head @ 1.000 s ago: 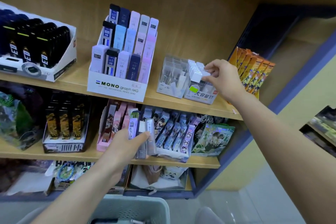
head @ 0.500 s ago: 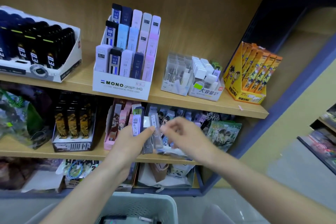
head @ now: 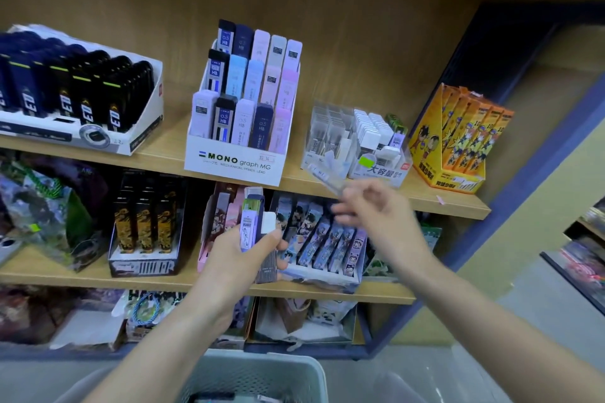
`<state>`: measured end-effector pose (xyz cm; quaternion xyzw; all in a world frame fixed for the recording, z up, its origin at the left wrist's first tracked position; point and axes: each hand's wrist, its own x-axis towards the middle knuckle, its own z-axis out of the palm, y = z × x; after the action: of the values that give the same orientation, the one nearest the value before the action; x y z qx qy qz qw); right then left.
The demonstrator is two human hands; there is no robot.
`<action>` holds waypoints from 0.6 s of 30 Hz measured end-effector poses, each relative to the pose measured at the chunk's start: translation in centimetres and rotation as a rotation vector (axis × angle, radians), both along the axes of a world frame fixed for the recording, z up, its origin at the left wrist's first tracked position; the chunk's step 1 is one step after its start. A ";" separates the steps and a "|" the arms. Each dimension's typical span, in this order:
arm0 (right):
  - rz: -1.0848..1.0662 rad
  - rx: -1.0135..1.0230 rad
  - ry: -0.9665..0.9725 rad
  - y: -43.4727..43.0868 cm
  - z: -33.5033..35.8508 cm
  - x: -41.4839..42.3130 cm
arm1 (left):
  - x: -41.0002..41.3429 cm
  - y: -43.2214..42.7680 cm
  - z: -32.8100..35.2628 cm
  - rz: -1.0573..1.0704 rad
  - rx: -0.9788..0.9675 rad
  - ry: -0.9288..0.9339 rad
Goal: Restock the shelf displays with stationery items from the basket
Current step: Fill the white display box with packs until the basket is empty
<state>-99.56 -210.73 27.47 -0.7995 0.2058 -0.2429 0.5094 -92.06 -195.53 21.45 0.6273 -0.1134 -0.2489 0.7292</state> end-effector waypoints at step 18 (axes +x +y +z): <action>-0.141 -1.003 0.216 -8.1 7.4 9.3 | 0.7 0.5 0.3 -0.047 -0.039 -0.004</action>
<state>-90.27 -218.79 34.85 -0.9501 0.1690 -0.2613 0.0218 -91.40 -195.01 21.80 0.6106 -0.1345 -0.2624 0.7350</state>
